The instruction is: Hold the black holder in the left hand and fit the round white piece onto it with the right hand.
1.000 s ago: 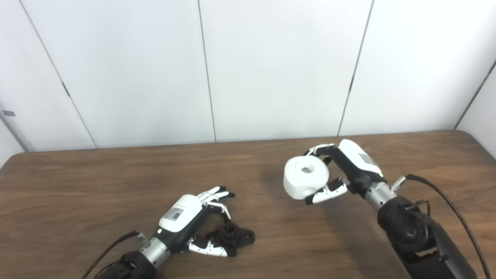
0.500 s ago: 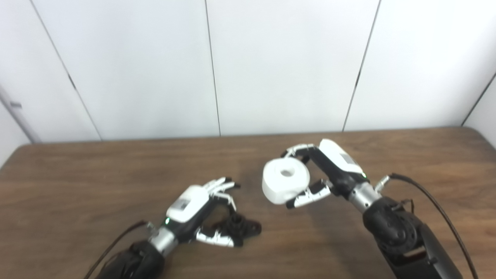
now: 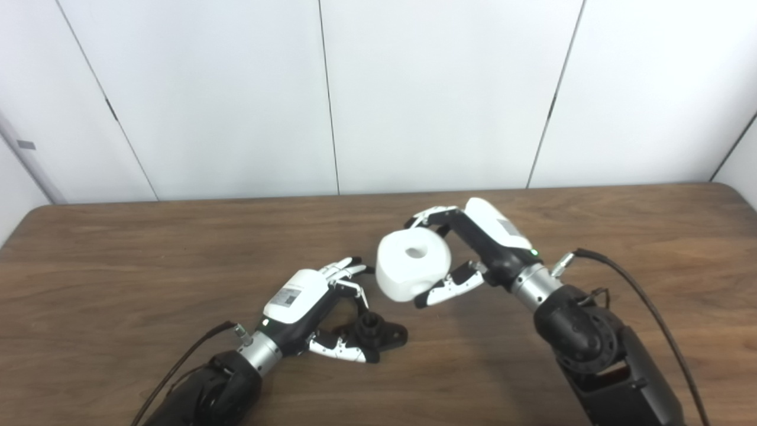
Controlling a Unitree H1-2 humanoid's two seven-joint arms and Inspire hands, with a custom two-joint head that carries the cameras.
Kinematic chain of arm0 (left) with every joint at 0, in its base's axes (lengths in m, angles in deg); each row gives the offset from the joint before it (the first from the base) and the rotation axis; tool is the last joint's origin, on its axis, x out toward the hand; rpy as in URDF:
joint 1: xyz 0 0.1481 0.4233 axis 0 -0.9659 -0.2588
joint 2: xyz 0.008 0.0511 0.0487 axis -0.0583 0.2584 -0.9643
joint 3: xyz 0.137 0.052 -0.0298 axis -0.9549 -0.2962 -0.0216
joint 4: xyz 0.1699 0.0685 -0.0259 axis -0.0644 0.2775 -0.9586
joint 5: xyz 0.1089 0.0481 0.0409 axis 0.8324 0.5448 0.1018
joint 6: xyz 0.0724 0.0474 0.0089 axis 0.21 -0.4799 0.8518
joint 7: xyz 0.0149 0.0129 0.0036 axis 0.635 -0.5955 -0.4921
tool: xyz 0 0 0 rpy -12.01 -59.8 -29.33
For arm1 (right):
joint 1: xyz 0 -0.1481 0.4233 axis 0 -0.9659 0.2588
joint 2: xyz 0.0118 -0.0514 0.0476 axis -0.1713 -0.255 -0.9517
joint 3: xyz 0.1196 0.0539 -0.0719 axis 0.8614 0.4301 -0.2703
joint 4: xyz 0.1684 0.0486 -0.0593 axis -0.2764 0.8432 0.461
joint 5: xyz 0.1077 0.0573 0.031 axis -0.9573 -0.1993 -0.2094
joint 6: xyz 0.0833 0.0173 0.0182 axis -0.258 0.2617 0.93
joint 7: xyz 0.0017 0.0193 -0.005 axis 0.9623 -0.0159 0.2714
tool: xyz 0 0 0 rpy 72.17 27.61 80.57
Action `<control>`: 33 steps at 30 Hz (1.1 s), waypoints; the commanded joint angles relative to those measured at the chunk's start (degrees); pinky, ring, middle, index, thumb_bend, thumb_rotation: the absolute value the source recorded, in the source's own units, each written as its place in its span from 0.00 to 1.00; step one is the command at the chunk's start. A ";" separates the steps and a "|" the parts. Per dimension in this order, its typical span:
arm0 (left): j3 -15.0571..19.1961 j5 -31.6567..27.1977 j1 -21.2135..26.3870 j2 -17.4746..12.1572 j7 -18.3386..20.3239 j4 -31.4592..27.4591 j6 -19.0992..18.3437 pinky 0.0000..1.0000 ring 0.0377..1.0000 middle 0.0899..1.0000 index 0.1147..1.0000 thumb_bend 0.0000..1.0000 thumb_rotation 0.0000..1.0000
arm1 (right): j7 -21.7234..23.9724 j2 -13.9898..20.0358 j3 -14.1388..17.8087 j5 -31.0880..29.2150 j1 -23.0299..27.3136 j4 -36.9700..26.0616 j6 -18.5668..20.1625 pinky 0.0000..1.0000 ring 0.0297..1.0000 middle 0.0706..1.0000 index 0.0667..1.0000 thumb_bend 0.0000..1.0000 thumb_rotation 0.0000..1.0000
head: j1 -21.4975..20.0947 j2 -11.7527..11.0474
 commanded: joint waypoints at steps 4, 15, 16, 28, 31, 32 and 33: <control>-3.66 4.90 -2.26 1.01 6.50 2.78 -3.59 0.94 0.97 0.88 0.42 0.52 0.06 | -0.12 -1.03 -0.95 0.16 2.72 -0.24 -1.69 0.63 0.75 0.72 0.44 0.52 0.14 | 0.32 0.15; -3.61 4.56 -2.37 1.03 7.00 2.24 -4.02 0.94 0.97 0.88 0.42 0.52 0.06 | -0.12 -0.92 -4.67 2.19 2.61 1.74 -5.37 0.62 0.73 0.72 0.44 0.52 0.14 | 0.69 0.66; -3.59 4.60 -2.37 1.04 7.16 2.06 -4.26 0.94 0.97 0.88 0.42 0.52 0.06 | -0.16 -0.91 -4.95 2.43 2.43 2.14 -5.73 0.62 0.72 0.72 0.44 0.52 0.14 | 0.69 0.66; -3.53 4.49 -2.39 0.83 7.69 0.99 -5.15 0.95 0.97 0.88 0.42 0.52 0.06 | -0.19 -0.58 -5.71 2.94 2.23 5.48 -8.43 0.62 0.74 0.71 0.44 0.52 0.14 | 1.19 1.02; -3.52 4.44 -2.46 0.81 7.80 0.67 -5.39 0.95 0.97 0.88 0.42 0.52 0.06 | -0.12 -0.50 -5.95 3.07 2.43 6.36 -9.18 0.62 0.74 0.71 0.44 0.52 0.14 | 1.30 1.12; -3.54 4.46 -2.47 0.79 7.84 0.57 -5.46 0.95 0.97 0.88 0.42 0.52 0.06 | -0.06 -0.49 -6.02 3.15 2.47 6.52 -9.28 0.62 0.73 0.71 0.44 0.52 0.14 | 1.30 1.12; -3.52 4.40 -2.51 0.77 7.91 0.42 -5.57 0.95 0.97 0.88 0.42 0.52 0.06 | -0.01 -0.46 -6.17 3.40 2.50 6.71 -9.37 0.62 0.73 0.71 0.44 0.52 0.14 | 1.30 1.12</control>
